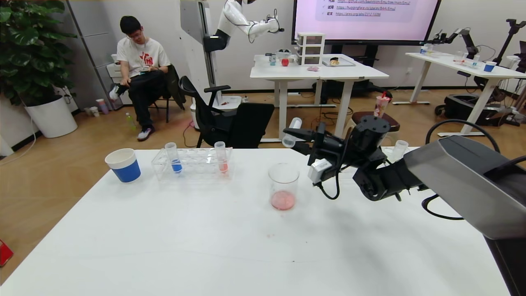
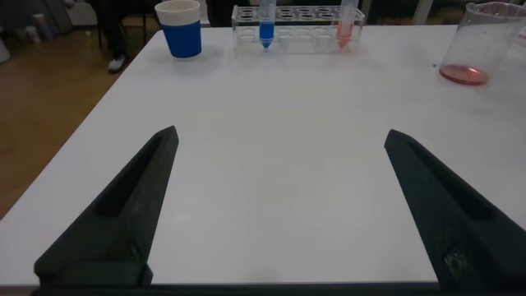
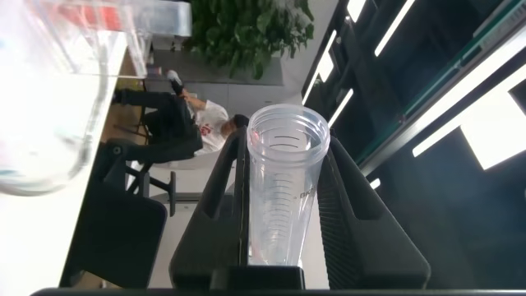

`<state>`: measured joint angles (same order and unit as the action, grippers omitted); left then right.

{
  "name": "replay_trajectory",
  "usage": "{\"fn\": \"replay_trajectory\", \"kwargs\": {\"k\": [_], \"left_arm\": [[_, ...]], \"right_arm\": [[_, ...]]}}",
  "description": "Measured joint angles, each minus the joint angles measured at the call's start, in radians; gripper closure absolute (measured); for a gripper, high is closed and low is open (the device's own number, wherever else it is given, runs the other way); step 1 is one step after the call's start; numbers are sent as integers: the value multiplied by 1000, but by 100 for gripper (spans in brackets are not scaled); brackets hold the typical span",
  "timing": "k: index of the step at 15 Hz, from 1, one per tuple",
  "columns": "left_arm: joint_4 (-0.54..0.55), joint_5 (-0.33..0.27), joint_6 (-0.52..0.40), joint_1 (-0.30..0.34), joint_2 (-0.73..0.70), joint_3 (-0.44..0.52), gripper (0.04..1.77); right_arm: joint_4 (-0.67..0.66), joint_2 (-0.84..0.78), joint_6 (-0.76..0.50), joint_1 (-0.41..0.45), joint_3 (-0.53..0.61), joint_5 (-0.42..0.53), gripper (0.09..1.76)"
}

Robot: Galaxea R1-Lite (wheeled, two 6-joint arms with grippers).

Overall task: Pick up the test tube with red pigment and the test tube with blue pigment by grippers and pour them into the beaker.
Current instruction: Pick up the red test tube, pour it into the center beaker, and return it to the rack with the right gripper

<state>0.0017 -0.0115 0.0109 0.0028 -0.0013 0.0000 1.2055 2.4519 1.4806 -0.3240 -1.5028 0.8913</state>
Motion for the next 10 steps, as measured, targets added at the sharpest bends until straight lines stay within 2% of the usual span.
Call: {"fn": "replay_trajectory", "kwargs": {"k": [4, 5, 8, 9, 10], "left_arm": [[0, 0, 0, 0, 0, 0, 6], [0, 0, 0, 0, 0, 0, 6], [0, 0, 0, 0, 0, 0, 6], [0, 0, 0, 0, 0, 0, 6], [0, 0, 0, 0, 0, 0, 6]], "right_arm": [[80, -102, -317, 23, 41, -31, 135], [133, -128, -414, 34, 84, -96, 135], [295, -197, -802, 47, 227, -409, 135], [314, -224, -940, 48, 270, -540, 135], [304, -251, -1019, 53, 301, -626, 135]]}}
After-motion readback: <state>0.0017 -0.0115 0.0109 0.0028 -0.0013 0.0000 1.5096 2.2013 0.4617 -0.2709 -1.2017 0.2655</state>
